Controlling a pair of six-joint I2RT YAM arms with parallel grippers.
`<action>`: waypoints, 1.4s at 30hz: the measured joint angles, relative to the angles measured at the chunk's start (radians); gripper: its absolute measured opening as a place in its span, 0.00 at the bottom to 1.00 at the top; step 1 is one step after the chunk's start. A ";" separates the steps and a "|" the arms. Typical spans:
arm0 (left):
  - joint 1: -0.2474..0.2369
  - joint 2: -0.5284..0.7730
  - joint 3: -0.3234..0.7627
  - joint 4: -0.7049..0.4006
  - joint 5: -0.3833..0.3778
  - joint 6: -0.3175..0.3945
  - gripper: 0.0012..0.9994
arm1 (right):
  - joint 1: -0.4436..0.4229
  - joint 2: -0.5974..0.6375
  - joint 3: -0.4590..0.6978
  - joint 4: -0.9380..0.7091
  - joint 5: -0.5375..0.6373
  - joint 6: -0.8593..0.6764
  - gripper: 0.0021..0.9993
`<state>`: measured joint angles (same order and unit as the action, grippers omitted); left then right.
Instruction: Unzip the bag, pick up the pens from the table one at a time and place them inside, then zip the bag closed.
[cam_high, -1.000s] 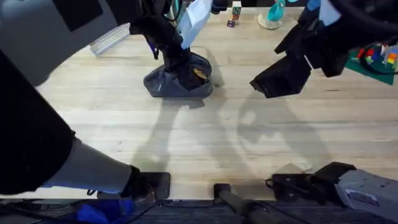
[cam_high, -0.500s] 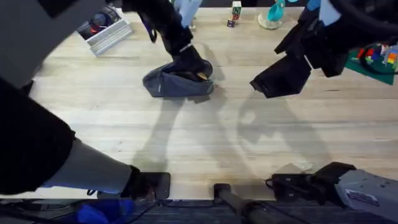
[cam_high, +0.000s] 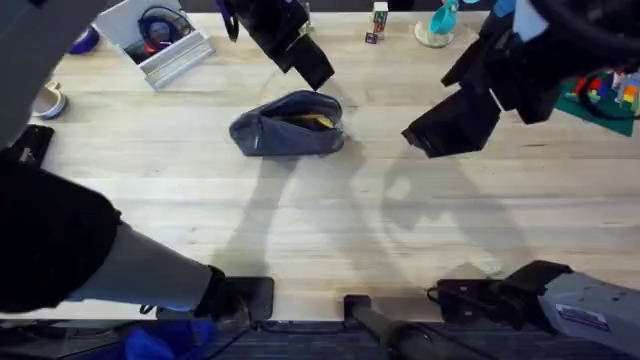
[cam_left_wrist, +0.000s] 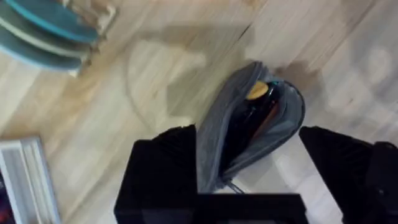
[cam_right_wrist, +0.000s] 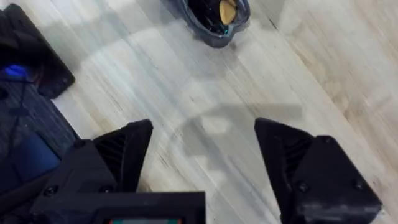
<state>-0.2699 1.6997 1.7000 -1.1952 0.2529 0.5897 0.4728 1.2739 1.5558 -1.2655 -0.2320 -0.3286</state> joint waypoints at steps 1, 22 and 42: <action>0.000 0.000 0.000 -0.007 -0.011 -0.022 1.00 | 0.000 0.000 0.000 0.000 0.000 0.000 1.00; 0.026 -0.265 -0.084 -0.049 -0.074 -0.195 1.00 | 0.000 0.000 0.000 0.000 0.000 0.000 1.00; 0.450 -0.622 -0.459 -0.052 0.167 -0.023 1.00 | 0.000 0.000 0.000 0.032 0.000 0.000 1.00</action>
<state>0.1803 1.0781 1.2414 -1.2470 0.4198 0.5672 0.4728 1.2738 1.5558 -1.2335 -0.2320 -0.3283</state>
